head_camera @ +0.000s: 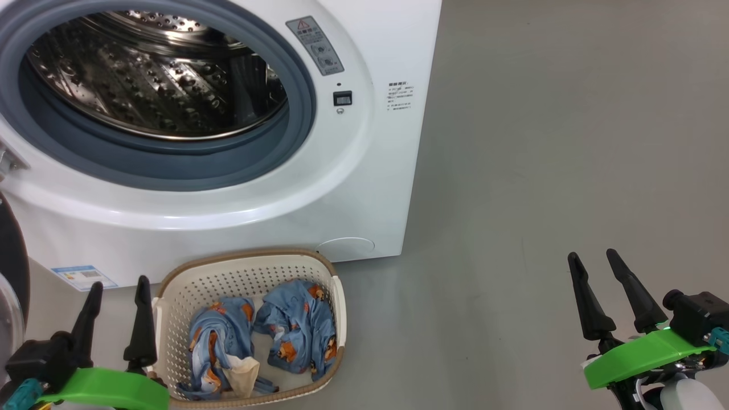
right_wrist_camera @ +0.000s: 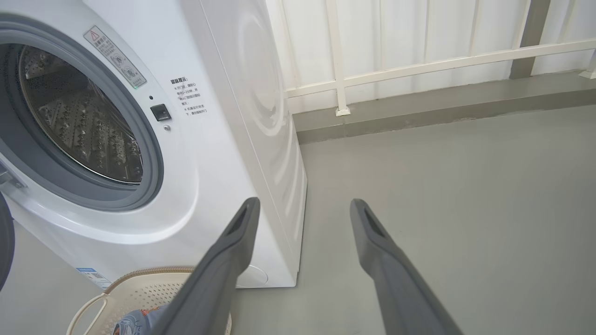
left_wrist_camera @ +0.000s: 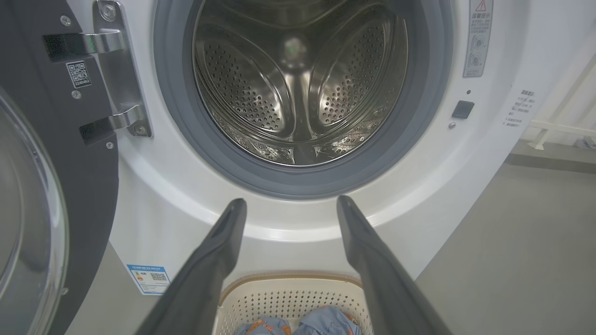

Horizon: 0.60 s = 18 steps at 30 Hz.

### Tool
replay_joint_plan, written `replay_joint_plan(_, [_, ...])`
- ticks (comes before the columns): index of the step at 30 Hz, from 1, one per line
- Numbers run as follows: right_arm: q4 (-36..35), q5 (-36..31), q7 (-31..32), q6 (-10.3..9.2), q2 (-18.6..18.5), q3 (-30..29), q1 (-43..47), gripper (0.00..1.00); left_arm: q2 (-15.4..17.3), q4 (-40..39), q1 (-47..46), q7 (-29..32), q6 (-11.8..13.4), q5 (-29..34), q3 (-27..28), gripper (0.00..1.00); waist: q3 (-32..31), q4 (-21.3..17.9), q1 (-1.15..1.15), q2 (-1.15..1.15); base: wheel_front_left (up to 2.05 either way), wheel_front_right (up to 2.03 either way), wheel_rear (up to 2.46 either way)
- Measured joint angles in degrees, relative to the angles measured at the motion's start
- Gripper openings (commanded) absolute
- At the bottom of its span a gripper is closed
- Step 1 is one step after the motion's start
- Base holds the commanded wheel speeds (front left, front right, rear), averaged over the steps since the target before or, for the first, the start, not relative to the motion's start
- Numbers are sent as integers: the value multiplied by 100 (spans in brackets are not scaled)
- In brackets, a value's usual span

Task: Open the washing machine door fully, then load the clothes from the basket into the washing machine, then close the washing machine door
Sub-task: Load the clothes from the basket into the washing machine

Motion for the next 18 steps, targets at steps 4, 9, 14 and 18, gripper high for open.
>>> replay_joint_plan(4, [-13,0,0,0,1,10,0,100,-47,42,2,0,0,30,19,100,7,22,0,0,0,0,0])
replay_joint_plan(9, [-51,-3,0,0,7,10,0,100,-110,199,6,0,0,30,36,100,28,42,0,0,0,0,0])
replay_joint_plan(14, [-98,-18,0,0,46,29,-13,100,-161,491,5,1,0,30,26,100,118,51,0,0,0,0,0])
replay_joint_plan(18, [-131,-23,0,0,97,56,-62,100,-166,812,-21,4,0,55,-96,100,263,50,0,0,0,0,0])
